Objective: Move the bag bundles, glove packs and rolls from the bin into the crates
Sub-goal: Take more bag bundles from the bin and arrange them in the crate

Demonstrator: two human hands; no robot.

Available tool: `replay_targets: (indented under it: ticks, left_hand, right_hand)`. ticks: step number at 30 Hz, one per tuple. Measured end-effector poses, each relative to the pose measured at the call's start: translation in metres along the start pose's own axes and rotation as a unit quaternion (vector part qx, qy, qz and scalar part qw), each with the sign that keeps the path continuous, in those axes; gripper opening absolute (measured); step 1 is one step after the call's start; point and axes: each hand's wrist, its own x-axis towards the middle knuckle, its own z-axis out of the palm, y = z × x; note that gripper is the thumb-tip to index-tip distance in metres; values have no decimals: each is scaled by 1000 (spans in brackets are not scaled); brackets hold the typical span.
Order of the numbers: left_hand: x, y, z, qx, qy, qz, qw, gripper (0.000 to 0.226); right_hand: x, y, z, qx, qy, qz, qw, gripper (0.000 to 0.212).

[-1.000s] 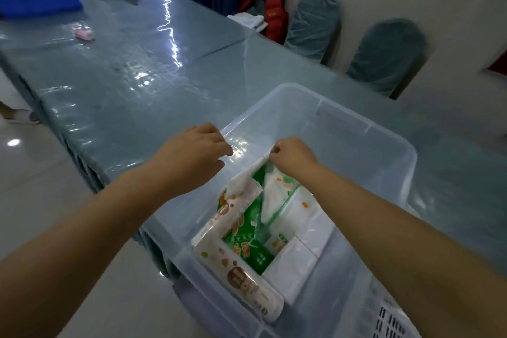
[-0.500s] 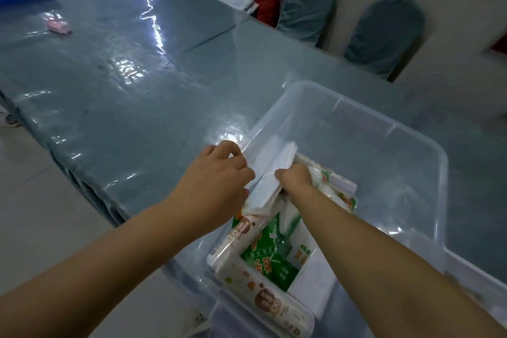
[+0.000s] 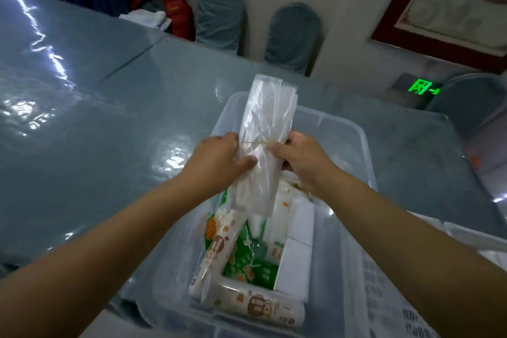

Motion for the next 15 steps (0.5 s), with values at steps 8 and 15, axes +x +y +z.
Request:
replay_targets:
  ticks: [8,15]
  left_hand:
    - [32,-6,-7,16,93,44,995,22]
    - [47,-25,2,-41,82,54,994,22]
  right_hand:
    - [-9,29,-19,-190,5,137,972,6]
    - [-22,105,2,-513,-81,320,793,20]
